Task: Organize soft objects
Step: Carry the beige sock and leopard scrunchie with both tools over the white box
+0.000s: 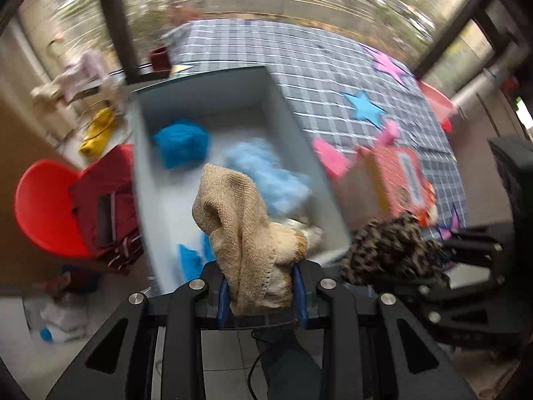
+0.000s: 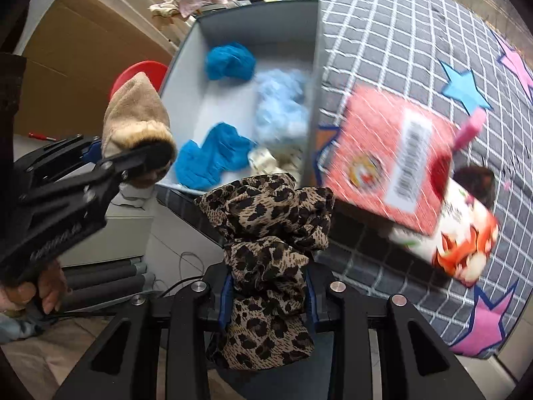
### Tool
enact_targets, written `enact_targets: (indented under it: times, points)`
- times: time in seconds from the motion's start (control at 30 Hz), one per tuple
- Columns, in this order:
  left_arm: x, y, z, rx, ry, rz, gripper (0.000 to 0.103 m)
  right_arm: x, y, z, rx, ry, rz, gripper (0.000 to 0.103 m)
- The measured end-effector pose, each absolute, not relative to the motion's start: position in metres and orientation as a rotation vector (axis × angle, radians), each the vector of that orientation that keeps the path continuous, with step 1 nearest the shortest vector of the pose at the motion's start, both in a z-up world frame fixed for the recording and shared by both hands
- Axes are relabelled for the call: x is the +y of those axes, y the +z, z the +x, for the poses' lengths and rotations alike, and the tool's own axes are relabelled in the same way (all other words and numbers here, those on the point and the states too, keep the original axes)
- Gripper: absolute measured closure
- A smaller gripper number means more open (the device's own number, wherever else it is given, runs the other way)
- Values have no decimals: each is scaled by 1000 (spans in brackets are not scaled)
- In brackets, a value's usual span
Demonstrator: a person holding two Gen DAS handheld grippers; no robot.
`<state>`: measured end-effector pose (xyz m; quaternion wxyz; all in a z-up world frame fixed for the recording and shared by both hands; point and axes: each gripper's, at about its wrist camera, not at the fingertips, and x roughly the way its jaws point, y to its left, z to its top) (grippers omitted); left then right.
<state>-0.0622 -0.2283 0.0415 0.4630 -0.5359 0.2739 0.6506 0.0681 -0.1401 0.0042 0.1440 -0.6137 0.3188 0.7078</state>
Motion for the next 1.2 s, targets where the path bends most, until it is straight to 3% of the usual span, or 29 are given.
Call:
enact_targets:
  times: [0.47, 1.2]
  points:
    - [-240, 27, -86, 581, 1675, -1419, 70, -134, 9, 17, 908, 2082, -1771, 68]
    - [-228, 11, -93, 611, 1646, -1465, 70, -128, 3, 4, 916, 2077, -1811, 68]
